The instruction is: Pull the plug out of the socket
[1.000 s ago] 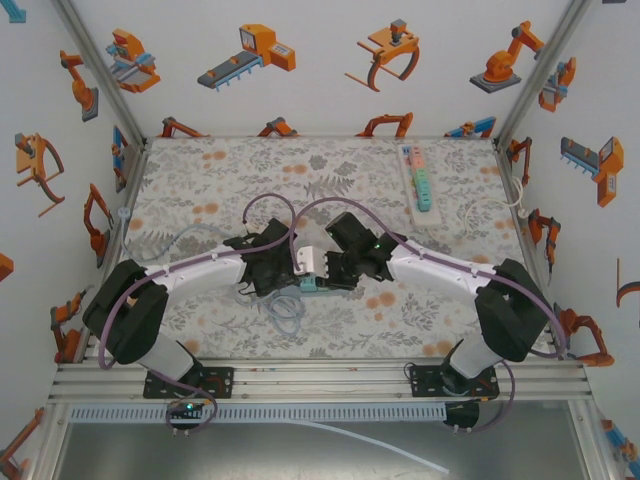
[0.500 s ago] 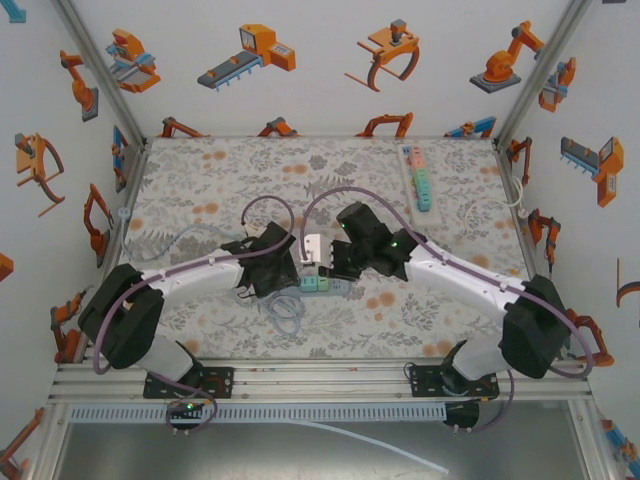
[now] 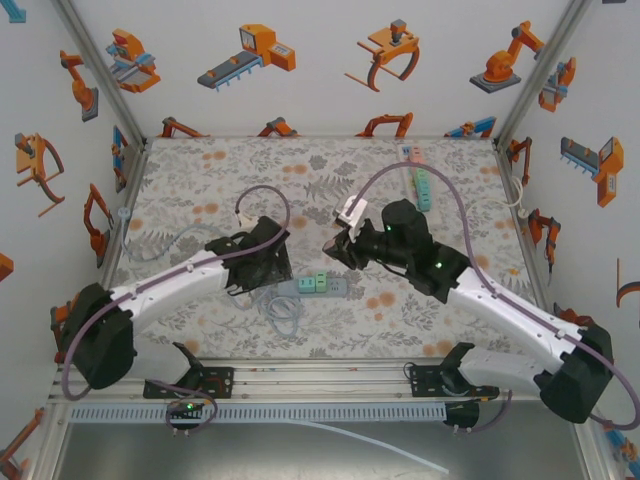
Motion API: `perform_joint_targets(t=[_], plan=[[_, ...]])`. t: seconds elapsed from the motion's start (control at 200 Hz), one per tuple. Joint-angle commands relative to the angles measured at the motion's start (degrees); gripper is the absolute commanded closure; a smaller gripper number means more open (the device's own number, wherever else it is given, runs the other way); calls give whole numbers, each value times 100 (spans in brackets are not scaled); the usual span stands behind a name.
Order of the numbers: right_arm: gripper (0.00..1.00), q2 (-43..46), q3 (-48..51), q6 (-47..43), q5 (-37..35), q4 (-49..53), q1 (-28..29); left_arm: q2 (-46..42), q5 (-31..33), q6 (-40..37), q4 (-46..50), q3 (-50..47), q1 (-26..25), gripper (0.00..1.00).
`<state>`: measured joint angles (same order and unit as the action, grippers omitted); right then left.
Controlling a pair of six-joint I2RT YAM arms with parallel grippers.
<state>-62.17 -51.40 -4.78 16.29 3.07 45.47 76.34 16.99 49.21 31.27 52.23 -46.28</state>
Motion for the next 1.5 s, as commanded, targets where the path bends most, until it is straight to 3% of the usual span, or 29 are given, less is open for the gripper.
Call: perform_joint_targets(t=[0.0, 0.155, 0.31, 0.436, 0.621, 0.786, 0.861, 1.247, 1.492], plan=[[94, 320, 314, 1765, -540, -856, -36, -635, 63, -370, 347, 257, 65, 33], [99, 902, 901, 3372, -1241, -1074, -45, -1669, -459, -1098, 106, 267, 73, 29], [100, 1595, 1510, 4531, -1948, -517, -43, -2899, -1236, -2280, -167, 51, 75, 12], [100, 2018, 2254, 5304, -2086, -506, -47, -3759, -1748, -3253, -108, -124, 67, 0], [100, 2129, 3216, 6193, -1899, -886, -46, -4489, -2551, -4443, 388, -187, 72, 3], [99, 1735, 3726, 6505, -1632, -1540, -42, -4675, -4429, -5535, 732, -508, 66, 3], [99, 1346, 3870, 6578, -1577, -1973, -45, -4694, -4847, -6022, 922, -683, 54, 3], [96, -873, 4023, 6965, -1324, -4066, 112, -4553, -4599, -6665, 1027, -853, 23, 3], [71, -1402, 4153, 7198, -1436, -4109, 251, -4618, -4489, -6698, 1066, -889, 23, 3]])
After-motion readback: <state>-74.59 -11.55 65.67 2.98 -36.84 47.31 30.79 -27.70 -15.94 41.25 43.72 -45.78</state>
